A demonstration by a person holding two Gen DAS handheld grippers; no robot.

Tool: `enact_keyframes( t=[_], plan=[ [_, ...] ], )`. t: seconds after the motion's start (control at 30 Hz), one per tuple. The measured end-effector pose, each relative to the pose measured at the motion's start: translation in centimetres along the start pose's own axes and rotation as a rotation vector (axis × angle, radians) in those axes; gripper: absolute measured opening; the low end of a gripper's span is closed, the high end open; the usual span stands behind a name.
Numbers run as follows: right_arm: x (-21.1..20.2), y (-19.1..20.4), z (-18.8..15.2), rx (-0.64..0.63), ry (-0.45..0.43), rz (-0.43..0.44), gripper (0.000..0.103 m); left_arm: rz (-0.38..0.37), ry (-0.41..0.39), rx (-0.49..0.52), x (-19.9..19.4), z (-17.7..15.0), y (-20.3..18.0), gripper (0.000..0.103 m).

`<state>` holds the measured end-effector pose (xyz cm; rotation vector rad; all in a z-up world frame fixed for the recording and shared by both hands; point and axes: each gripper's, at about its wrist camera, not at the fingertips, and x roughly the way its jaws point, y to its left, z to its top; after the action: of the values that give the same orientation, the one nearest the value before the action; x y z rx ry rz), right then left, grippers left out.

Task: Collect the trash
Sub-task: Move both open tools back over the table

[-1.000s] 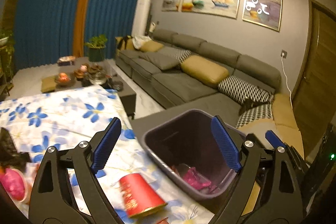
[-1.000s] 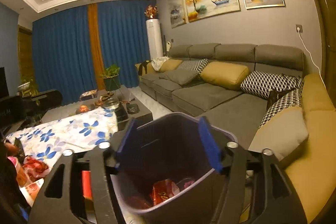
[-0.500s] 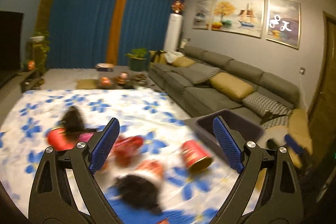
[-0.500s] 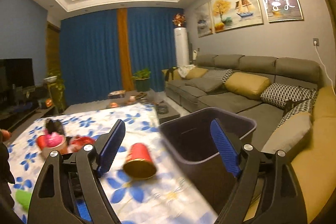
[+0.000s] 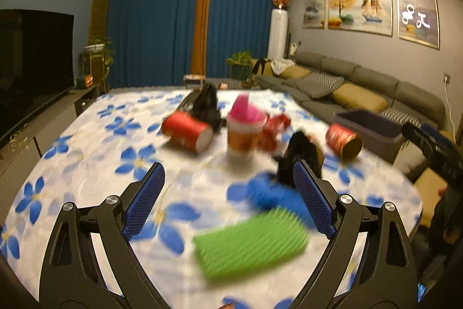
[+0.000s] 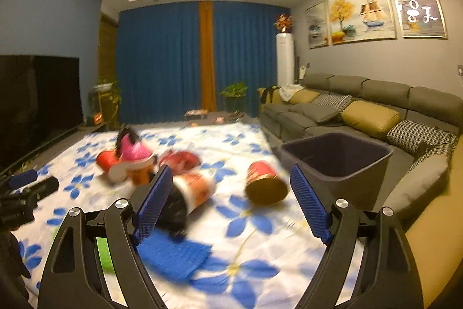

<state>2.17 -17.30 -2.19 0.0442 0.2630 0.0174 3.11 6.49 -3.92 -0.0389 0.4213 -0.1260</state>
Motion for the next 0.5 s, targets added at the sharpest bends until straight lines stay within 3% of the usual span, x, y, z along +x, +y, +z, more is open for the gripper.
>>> enact_keyframes(
  t=[0.3,0.5],
  plan=[
    [0.6,2.7,-3.5,-0.059,0.106,0.034,0.081,-0.006,0.132,-0.055,0.8,-3.7,2.3,0.084],
    [1.1,3.3,-4.3,-0.071,0.133,0.041,0.081,-0.045,0.231,-0.073,2.5,-5.1,2.3,0.063]
  ],
)
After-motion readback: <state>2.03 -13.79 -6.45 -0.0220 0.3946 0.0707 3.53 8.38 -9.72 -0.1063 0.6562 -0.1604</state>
